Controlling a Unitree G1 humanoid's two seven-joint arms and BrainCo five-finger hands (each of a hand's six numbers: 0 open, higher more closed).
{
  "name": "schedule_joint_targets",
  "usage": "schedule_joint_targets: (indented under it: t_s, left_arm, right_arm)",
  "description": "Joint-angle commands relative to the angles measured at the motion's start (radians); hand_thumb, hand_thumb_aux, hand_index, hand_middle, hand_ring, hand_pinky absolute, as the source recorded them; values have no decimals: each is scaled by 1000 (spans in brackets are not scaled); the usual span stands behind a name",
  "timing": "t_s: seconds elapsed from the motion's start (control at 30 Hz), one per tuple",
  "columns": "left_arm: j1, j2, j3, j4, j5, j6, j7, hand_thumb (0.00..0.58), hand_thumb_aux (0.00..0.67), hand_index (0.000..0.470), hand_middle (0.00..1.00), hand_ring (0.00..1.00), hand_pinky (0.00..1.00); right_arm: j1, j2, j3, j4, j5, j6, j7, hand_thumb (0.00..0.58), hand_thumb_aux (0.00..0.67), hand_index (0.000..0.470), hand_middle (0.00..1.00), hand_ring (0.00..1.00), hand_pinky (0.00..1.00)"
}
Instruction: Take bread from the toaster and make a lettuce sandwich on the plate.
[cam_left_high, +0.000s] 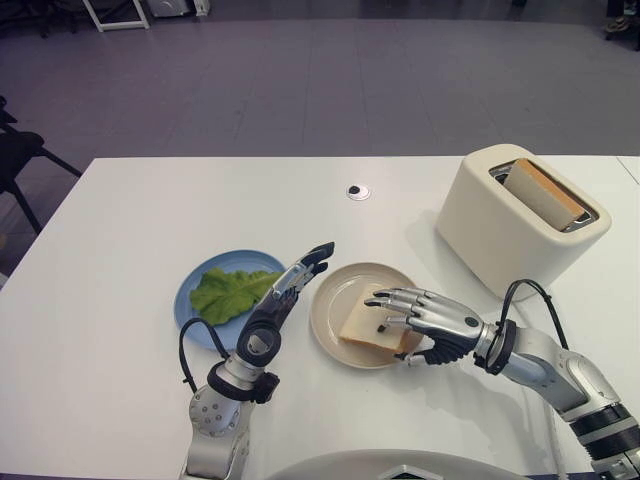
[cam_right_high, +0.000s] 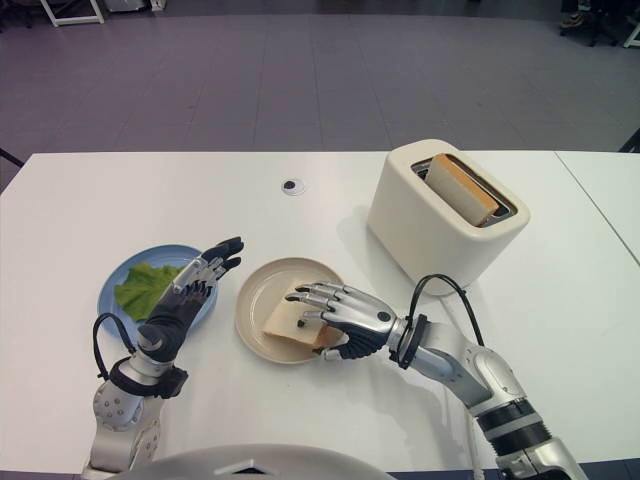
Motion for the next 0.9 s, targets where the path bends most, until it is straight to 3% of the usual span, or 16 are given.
schedule_joint_targets:
  t_s: [0.03, 0.17, 0.27, 0.47, 0.7, 0.9]
  left_arm:
    - [-1, 12, 11, 3, 23, 12, 3, 0, 0, 0, 0, 0, 0]
    - [-16, 51, 119, 15, 122, 39, 58, 0, 0, 0, 0, 0, 0]
    - [-32, 133, 243, 16, 287, 133, 110, 0, 0, 0, 0, 0, 0]
    - [-34, 435, 409, 139, 879, 224, 274, 0, 0, 0, 0, 0, 0]
    - [-95, 552, 296, 282, 1153, 307, 366, 0, 0, 0, 0, 0, 0]
    - [-167, 584, 166, 360, 1224, 319, 383, 0, 0, 0, 0, 0, 0]
  right_arm:
    - [15, -16, 41, 29, 1, 7, 62, 0, 0, 0, 0, 0, 0]
    - [8, -18, 33, 44, 11, 12, 75, 0, 0, 0, 0, 0, 0]
    - [-3, -21, 15, 44, 40, 20, 82, 0, 0, 0, 0, 0, 0]
    - [-21, -11, -73, 1, 194, 55, 86, 0, 0, 0, 0, 0, 0]
    - [-19, -11, -122, -46, 295, 76, 112, 0, 0, 0, 0, 0, 0]
    - [-6, -2, -134, -74, 326, 88, 130, 0, 0, 0, 0, 0, 0]
